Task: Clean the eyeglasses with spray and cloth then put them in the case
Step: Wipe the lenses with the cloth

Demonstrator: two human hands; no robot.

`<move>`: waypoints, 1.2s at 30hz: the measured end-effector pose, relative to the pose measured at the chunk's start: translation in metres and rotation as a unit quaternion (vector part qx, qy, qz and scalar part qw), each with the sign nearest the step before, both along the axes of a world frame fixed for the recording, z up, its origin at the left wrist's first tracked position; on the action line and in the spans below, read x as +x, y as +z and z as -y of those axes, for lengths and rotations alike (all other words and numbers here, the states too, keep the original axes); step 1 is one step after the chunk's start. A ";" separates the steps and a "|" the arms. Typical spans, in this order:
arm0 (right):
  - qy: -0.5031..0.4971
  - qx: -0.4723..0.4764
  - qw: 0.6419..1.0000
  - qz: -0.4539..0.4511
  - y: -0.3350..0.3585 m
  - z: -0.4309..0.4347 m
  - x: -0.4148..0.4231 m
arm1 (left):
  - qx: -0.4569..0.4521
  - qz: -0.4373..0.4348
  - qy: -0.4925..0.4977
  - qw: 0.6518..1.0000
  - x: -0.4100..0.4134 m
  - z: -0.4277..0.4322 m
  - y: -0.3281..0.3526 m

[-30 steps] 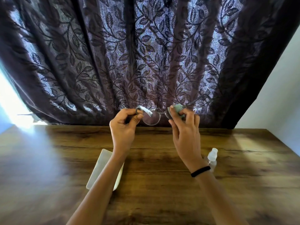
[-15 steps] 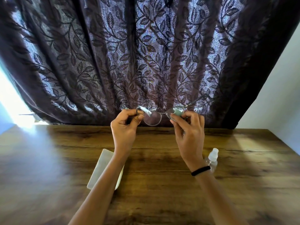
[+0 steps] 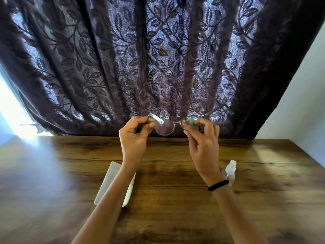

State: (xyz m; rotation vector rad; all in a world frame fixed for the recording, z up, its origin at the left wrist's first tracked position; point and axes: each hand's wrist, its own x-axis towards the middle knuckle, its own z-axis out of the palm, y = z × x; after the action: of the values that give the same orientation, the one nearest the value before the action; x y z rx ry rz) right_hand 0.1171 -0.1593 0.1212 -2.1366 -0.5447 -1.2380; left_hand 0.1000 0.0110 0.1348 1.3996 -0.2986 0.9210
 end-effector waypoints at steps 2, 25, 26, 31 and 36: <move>0.004 -0.017 1.000 -0.012 0.001 0.000 0.001 | 0.003 0.001 -0.003 1.000 -0.001 -0.001 0.000; -0.055 0.014 0.998 0.011 0.002 0.004 -0.003 | -0.002 0.000 -0.003 1.000 -0.003 0.002 -0.001; -0.054 0.018 0.998 0.014 0.001 0.003 -0.003 | 0.000 0.000 -0.002 1.000 -0.003 0.002 -0.002; -0.046 0.033 0.998 0.029 0.000 0.001 -0.005 | 0.002 -0.008 -0.001 1.000 -0.002 0.003 -0.003; -0.047 0.032 0.998 0.035 -0.002 -0.002 -0.007 | 0.005 -0.015 0.020 1.000 0.000 0.002 -0.004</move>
State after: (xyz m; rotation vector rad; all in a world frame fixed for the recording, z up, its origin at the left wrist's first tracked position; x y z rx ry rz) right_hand 0.1101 -0.1577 0.1188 -2.0936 -0.4312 -1.3676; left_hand 0.0998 0.0091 0.1305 1.4315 -0.2541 0.9319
